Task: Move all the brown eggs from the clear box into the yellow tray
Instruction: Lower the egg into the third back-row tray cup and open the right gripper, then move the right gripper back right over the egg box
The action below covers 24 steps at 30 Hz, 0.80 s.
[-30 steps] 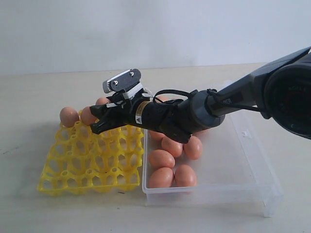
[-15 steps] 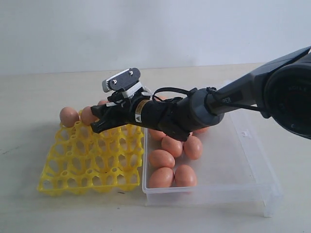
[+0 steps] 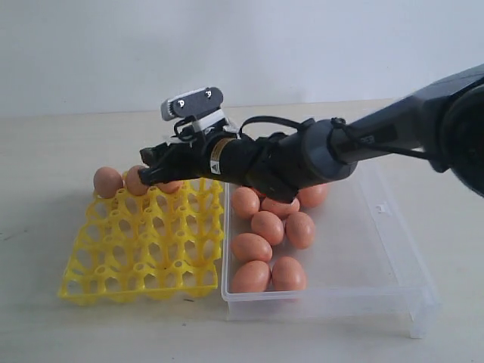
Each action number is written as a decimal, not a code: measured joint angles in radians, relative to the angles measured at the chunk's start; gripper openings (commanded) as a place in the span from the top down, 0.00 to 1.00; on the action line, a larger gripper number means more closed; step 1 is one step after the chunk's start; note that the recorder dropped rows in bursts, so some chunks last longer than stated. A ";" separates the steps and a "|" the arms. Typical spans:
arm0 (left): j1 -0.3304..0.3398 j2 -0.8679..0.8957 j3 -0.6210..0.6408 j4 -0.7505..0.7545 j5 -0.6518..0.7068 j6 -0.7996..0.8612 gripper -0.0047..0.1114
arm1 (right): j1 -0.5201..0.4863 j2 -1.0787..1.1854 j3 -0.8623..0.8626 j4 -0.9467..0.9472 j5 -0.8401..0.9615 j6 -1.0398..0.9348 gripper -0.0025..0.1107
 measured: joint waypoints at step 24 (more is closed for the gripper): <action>0.000 0.000 0.000 0.000 0.000 0.000 0.96 | 0.000 -0.572 0.163 0.499 1.195 -0.491 0.89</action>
